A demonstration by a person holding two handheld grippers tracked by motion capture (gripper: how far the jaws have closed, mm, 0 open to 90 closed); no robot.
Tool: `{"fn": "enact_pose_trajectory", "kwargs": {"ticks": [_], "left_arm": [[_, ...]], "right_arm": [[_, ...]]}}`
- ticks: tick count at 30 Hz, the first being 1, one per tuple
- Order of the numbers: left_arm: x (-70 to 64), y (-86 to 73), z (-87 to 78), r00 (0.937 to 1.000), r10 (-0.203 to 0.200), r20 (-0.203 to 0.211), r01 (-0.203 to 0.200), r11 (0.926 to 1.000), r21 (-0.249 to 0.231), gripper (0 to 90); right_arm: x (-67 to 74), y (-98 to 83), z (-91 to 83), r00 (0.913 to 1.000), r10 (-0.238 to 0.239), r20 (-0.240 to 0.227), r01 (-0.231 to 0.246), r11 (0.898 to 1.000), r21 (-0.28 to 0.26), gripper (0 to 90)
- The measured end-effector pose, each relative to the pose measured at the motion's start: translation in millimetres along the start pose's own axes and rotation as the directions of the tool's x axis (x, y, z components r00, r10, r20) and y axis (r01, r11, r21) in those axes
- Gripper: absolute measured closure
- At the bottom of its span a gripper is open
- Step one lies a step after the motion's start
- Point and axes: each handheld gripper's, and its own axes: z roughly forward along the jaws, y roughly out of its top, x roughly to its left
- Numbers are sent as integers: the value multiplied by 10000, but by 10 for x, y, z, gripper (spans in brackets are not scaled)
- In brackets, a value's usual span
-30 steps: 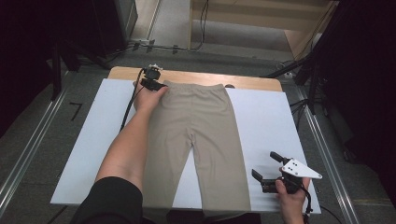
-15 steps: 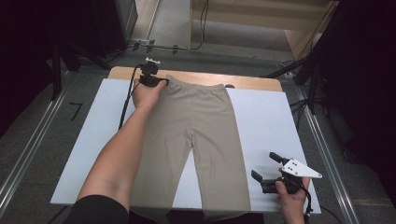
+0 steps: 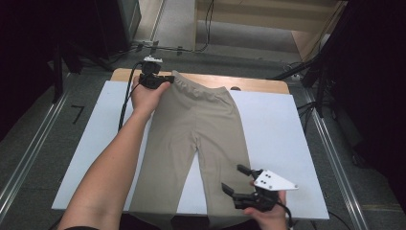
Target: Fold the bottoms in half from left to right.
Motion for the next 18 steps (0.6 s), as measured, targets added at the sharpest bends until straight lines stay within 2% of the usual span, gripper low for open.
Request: {"fn": "enact_pose_trajectory", "kwargs": {"ticks": [2, 5, 9, 11, 14, 18], "left_arm": [[-19, -9, -36, 9999, 154, 8, -154, 9999, 19, 900], [-46, -11, -72, 9997, 165, 180, -166, 9999, 11, 900], [-84, -12, -93, 9983, 459, 356, -459, 9989, 2, 900], [-91, -23, -99, 9977, 548, 391, -547, 9985, -26, 900], [-73, -47, -111, 9969, 727, 311, -725, 9973, -97, 900], [-19, -78, -127, 9974, 643, 320, -637, 9978, -194, 900]], "right_arm": [[199, 74, 140, 9996, -12, -271, 21, 9994, 338, 245], [495, 162, 373, 9977, -327, -599, 367, 9971, 672, 302], [822, 219, 768, 9886, -562, -1393, 764, 9866, 1439, 331], [967, 203, 950, 9875, -767, -1378, 988, 9820, 1609, 387], [1137, 175, 1185, 9814, -930, -1678, 1240, 9749, 1849, 389], [1292, 159, 1408, 9770, -1206, -1760, 1557, 9670, 2018, 401]]}}
